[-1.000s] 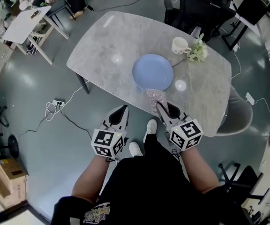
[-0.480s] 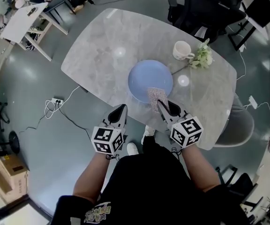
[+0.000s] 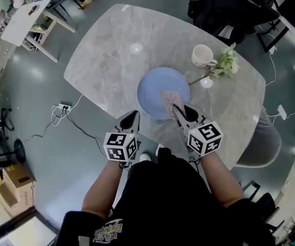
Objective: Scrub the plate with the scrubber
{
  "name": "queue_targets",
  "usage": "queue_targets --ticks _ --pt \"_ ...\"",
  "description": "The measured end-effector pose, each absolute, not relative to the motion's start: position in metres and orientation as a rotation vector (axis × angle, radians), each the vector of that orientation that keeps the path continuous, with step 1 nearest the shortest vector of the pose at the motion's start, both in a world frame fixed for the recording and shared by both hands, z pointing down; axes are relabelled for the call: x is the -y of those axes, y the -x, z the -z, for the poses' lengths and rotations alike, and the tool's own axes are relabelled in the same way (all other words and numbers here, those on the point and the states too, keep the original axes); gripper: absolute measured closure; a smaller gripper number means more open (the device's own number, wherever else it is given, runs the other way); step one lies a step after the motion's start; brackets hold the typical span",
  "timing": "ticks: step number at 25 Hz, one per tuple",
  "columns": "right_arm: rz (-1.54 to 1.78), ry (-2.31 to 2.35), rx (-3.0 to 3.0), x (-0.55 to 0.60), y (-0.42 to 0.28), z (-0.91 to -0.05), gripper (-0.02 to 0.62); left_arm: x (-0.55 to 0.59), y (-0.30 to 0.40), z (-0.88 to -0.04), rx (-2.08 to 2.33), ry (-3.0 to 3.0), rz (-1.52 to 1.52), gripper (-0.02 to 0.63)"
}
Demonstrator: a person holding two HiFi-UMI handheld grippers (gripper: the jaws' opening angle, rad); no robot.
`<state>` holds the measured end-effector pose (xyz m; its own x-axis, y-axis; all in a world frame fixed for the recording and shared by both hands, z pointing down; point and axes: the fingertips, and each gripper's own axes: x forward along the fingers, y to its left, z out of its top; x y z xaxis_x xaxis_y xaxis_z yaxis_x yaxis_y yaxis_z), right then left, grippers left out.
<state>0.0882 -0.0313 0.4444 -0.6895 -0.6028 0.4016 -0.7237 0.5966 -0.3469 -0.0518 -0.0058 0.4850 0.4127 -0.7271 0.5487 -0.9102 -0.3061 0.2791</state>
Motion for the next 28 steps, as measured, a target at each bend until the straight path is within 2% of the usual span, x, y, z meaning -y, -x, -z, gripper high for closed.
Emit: queue_targets --ticks 4,6,10,28 --pt "-0.734 -1.071 2.574 0.044 -0.091 -0.454 0.522 0.021 0.053 -0.500 1.408 -2.081 -0.467 0.581" --pt "-0.745 -1.065 2.570 0.049 -0.093 -0.459 0.522 0.028 0.053 -0.508 1.412 -2.055 -0.478 0.519" --pt "-0.768 -1.046 2.564 0.057 -0.094 -0.467 0.522 0.039 0.057 -0.523 1.428 -1.997 -0.510 0.483" --pt "-0.805 -0.942 2.406 0.095 -0.044 -0.521 0.522 0.095 0.068 -0.600 1.294 -1.865 -0.588 0.477"
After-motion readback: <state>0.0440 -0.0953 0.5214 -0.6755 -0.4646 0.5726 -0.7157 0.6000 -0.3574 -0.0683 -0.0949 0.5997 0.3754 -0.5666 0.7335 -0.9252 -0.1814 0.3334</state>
